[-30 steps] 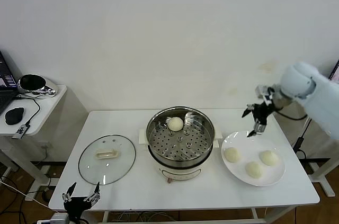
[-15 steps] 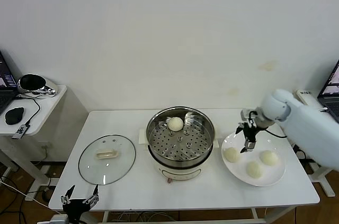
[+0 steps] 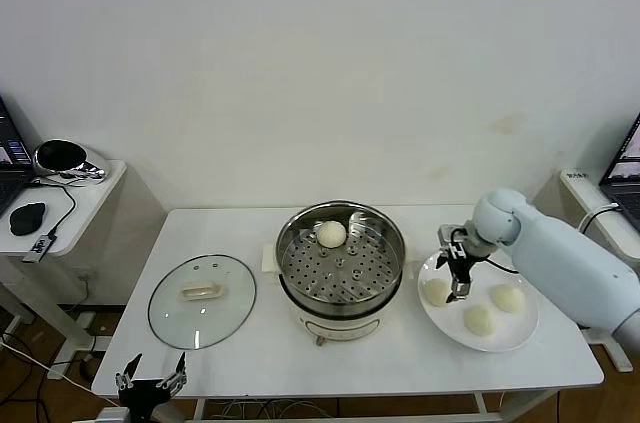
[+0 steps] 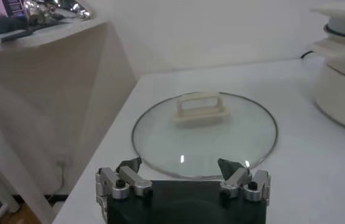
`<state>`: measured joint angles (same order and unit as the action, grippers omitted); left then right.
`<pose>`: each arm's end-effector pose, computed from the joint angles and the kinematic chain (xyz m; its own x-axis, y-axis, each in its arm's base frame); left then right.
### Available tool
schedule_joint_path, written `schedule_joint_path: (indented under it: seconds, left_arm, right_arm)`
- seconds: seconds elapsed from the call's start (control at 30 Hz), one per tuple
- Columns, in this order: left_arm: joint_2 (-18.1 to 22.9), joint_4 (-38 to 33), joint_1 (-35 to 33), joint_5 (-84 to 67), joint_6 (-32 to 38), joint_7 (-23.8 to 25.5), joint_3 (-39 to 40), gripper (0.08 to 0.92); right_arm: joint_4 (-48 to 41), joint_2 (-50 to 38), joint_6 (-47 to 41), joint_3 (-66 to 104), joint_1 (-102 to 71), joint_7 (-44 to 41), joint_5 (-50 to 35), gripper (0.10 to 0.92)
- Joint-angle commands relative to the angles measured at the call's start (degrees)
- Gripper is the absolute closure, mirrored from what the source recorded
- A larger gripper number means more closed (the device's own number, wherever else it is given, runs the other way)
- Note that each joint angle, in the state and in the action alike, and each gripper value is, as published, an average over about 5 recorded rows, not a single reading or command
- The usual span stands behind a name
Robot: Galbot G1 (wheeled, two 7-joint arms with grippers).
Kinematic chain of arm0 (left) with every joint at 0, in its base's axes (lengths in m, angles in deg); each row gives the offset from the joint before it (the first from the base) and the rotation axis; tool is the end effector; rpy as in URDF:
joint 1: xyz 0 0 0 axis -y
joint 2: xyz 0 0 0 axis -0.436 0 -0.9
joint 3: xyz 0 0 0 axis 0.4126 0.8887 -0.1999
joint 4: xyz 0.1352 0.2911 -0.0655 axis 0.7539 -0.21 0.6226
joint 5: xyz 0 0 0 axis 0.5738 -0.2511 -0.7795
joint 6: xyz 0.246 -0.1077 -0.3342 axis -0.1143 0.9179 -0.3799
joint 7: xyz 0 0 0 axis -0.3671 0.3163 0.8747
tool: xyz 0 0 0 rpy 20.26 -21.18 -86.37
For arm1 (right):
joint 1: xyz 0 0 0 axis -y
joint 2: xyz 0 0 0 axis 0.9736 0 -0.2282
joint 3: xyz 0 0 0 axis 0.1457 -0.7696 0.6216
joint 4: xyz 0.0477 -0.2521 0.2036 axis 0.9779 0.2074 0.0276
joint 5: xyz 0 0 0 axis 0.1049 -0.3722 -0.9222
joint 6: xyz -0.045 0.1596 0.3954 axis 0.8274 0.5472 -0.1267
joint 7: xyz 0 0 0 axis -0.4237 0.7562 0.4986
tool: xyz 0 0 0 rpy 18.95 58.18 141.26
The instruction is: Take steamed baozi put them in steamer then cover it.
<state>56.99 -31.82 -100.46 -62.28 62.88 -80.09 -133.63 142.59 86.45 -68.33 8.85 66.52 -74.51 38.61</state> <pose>0.2157 0.1281 -0.3502 -0.8862 -0.1390 0.4419 -0.0850 0.9865 0.1399 0.5886 -0.0759 -0.2065 -0.1276 -0.1117 0.9855 -0.9907 -0.0326 -0.1320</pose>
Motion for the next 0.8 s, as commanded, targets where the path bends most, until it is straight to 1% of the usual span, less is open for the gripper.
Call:
schedule_joint_path:
  seconds: [0.03, 0.47, 0.8]
  left_arm:
    - [0.03, 0.3, -0.02, 0.12, -0.04, 0.01, 0.0, 0.177]
    - [0.71, 0.13, -0.62, 0.77, 0.01, 0.13, -0.16, 0.177]
    - [0.83, 0.16, -0.56, 0.92, -0.02, 0.1, -0.12, 0.177]
  right_arm:
    - [-3.19, 2.05, 0.54, 1.06, -1.11, 1.64, 2.03, 0.203]
    - [-6.17, 3.05, 1.13, 3.16, -3.03, 1.75, 3.3, 0.203]
    - [-6.4, 4.03, 1.21, 3.67, -3.71, 1.92, 3.08, 0.203]
